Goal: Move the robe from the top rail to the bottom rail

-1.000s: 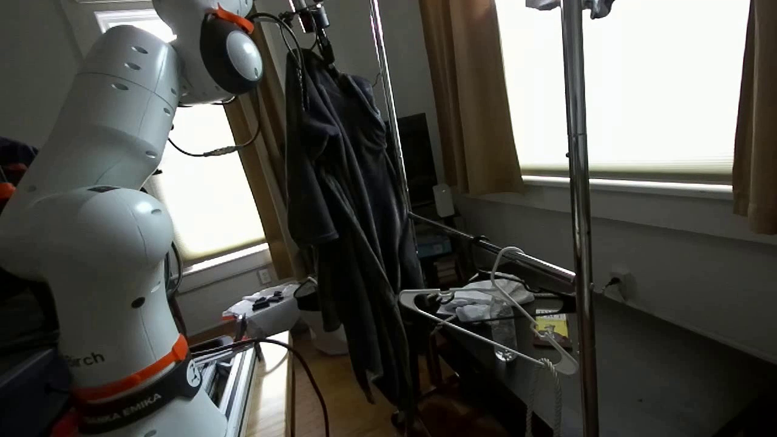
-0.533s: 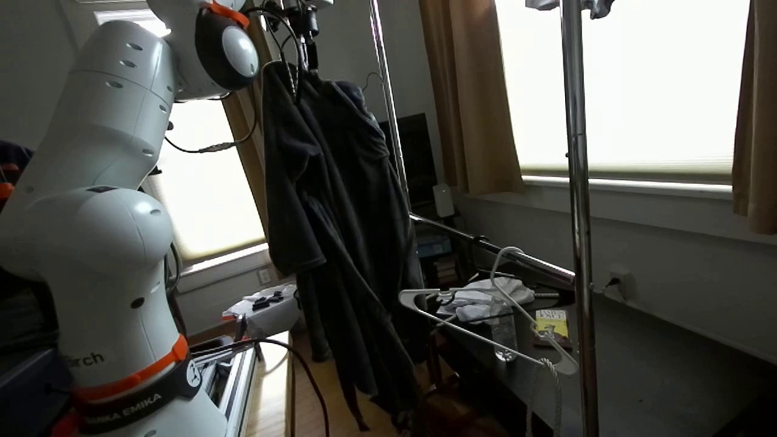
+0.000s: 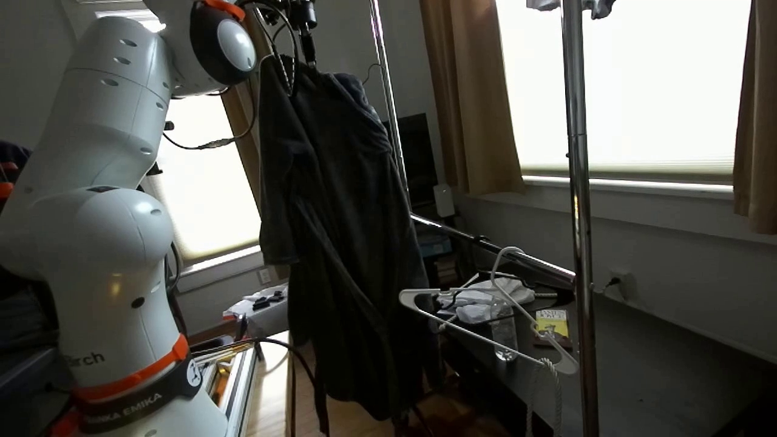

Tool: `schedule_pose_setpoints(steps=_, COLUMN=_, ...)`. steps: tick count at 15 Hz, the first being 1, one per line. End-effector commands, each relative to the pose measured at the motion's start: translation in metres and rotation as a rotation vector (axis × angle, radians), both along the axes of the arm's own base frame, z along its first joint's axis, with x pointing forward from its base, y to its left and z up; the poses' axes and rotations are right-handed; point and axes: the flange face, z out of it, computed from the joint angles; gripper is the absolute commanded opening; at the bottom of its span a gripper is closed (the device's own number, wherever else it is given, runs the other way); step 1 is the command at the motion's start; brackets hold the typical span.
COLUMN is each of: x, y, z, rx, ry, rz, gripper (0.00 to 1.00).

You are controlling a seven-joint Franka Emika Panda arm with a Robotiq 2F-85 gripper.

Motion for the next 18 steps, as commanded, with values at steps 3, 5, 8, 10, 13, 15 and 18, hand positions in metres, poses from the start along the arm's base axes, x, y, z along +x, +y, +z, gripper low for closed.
schedule_pose_setpoints(steps=3, x=0.047, y=-0.012, z=-0.017, rx=-0.012, ry=-0.049, rz=0.110, gripper=0.02)
schedule_pose_setpoints(steps=5, x=0.073, y=-0.013, z=-0.039, rx=-0.043, ry=-0.055, rz=0.103, gripper=0.02)
schedule_pose_setpoints(steps=8, x=0.101, y=-0.006, z=-0.073, rx=-0.041, ry=-0.025, rz=0.118, gripper=0.02)
schedule_pose_setpoints(steps=10, x=0.112, y=0.003, z=-0.097, rx=-0.027, ry=0.018, rz=0.132, gripper=0.02)
schedule_pose_setpoints(steps=13, x=0.114, y=0.017, z=-0.125, rx=0.017, ry=0.129, rz=0.214, gripper=0.02)
schedule_pose_setpoints(steps=15, x=0.107, y=0.015, z=-0.131, rx=0.040, ry=0.224, rz=0.273, gripper=0.02)
schedule_pose_setpoints(steps=18, x=0.114, y=0.022, z=-0.145, rx=0.012, ry=0.198, rz=0.236, gripper=0.09)
